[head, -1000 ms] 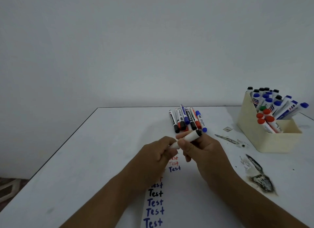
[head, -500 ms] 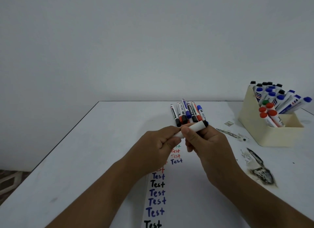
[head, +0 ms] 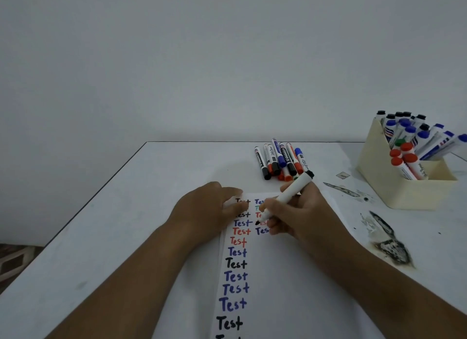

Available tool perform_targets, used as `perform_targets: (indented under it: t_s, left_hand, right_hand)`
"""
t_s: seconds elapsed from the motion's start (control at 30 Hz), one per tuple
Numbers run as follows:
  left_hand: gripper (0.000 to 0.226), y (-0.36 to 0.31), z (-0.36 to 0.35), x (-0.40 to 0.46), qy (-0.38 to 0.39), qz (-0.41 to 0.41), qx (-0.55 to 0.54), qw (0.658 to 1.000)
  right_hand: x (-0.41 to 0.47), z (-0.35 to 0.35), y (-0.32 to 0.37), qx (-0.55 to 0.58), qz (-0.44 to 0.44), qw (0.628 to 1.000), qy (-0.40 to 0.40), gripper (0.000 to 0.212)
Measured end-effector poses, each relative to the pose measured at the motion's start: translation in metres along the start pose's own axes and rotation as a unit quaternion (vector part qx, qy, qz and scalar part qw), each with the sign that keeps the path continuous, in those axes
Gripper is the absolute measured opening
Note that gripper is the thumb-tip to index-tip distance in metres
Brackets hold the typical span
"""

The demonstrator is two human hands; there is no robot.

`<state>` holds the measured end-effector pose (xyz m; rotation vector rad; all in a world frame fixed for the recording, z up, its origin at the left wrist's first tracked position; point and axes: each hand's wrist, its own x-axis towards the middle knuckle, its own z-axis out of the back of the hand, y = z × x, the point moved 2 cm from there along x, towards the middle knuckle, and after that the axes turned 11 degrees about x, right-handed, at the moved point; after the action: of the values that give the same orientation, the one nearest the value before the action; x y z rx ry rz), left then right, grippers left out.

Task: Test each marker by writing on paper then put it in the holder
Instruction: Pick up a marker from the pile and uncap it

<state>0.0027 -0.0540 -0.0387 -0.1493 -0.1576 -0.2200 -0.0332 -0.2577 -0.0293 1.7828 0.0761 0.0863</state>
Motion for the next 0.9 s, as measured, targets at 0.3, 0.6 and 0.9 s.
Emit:
perform_targets:
  t_s: [0.3, 0.6, 0.9]
  left_hand:
    - [0.060, 0.0028, -0.0082, 0.0045, -0.026, -0.001, 0.029, 0.999]
    - [0.059, 0.0027, -0.0088, 0.0059, -0.027, 0.004, 0.018, 0.999]
    - [0.058, 0.0032, -0.0091, 0.0070, -0.031, 0.013, 0.015, 0.999]
  right_hand:
    - [-0.0057, -0.0022, -0.0025, -0.191, 0.019, 0.981, 0.021, 0.027]
    - [-0.0053, -0.0048, -0.0055, -0.261, 0.010, 0.964, 0.038, 0.028]
    - [-0.0038, -0.0041, -0.0056, -0.259, 0.018, 0.965, 0.026, 0.029]
